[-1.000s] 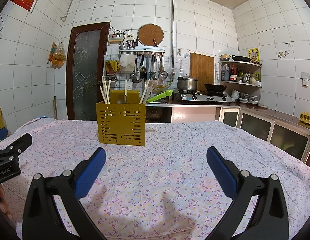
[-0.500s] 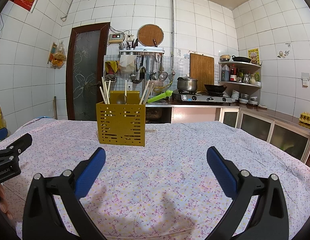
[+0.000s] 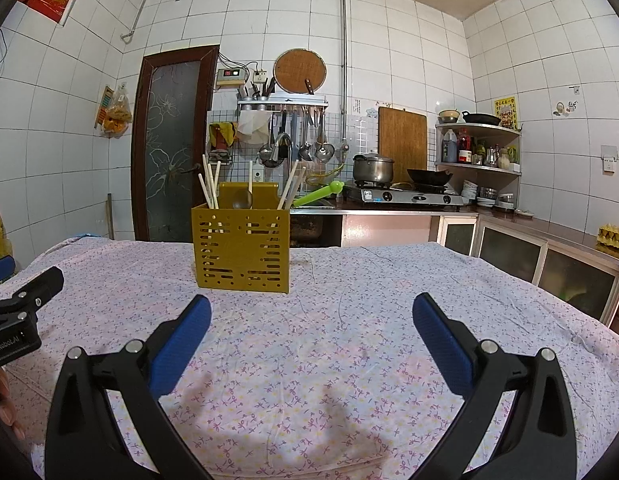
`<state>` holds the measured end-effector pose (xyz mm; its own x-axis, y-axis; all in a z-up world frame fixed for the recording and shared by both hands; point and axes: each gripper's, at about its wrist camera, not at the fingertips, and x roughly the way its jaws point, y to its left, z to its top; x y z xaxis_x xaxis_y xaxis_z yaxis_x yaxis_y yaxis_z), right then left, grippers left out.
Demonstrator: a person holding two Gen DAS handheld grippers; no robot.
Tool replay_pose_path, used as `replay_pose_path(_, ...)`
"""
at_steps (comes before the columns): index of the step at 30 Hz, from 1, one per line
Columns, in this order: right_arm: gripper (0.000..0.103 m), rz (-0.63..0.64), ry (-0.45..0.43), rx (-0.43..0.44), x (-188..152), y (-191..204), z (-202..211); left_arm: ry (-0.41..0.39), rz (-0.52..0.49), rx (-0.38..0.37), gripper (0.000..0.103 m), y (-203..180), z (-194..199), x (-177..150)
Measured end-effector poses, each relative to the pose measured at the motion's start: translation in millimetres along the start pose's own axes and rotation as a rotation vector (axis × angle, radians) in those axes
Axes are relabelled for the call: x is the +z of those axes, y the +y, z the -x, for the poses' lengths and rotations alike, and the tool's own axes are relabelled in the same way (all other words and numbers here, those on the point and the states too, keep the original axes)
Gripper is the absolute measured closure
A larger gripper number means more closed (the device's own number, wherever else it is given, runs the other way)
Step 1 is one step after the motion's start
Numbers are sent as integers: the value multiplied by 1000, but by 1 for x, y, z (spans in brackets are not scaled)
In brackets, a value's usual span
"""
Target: Organize utensils
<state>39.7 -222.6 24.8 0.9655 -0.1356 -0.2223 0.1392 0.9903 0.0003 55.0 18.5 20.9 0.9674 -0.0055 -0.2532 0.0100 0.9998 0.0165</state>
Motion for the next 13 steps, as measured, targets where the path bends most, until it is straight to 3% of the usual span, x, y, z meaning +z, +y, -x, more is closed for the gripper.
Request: replay_pose_path(13, 4, 1, 1, 0, 0, -1, 0, 8, 8, 0, 5, 2, 0, 1)
